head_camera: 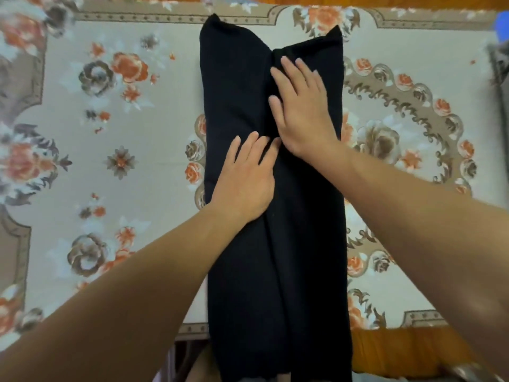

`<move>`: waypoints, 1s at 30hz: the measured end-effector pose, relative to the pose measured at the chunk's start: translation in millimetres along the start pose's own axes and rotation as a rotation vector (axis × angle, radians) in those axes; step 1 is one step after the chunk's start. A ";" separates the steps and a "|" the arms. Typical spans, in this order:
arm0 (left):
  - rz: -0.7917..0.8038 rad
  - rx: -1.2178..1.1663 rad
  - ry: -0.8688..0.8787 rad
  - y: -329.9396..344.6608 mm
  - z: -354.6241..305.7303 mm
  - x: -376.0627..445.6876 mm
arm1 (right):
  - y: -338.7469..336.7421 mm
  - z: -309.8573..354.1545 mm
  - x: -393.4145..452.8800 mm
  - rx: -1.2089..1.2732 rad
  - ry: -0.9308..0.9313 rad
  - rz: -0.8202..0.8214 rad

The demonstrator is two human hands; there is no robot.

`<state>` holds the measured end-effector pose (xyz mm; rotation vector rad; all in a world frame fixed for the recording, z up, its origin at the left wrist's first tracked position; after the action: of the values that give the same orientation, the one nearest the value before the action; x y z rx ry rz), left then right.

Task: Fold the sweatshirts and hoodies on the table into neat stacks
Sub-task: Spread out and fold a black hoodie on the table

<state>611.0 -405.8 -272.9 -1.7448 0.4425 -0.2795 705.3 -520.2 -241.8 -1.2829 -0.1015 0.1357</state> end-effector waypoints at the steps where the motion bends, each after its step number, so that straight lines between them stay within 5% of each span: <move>1: 0.010 -0.028 0.012 -6.6 -0.9 -10.7 | -14.0 6.0 -28.4 0.062 -0.056 -0.128; 4: 0.019 -0.054 0.115 -21.1 1.4 -76.6 | -30.8 4.4 -131.1 0.215 -0.085 -0.218; 10: 0.312 0.057 0.384 1.5 10.2 -215.4 | 0.4 -14.3 -245.7 -0.047 -0.306 0.198; 20: 0.525 0.080 0.001 43.7 -57.8 -256.2 | 72.2 38.1 -276.8 -0.108 -0.060 0.475; 25: 0.626 0.118 0.348 29.7 -45.9 -276.8 | 17.1 7.0 -304.8 0.037 -0.334 0.506; 30: 0.670 0.287 0.514 34.2 -19.2 -289.7 | 3.9 -53.4 -390.2 -0.226 -0.624 0.603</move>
<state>338.3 -301.4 -287.0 -1.1482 1.2581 -0.2850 327.9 -631.1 -260.5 -1.4263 -0.2666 1.0681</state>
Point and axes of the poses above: each hand's wrist, its own x-axis towards the middle knuckle, its own y-axis out of the palm, z = x × y, the point moved 5 cm from there along x, towards the middle knuckle, and after that the axes turned 1 degree about y, right-handed, at the moved point
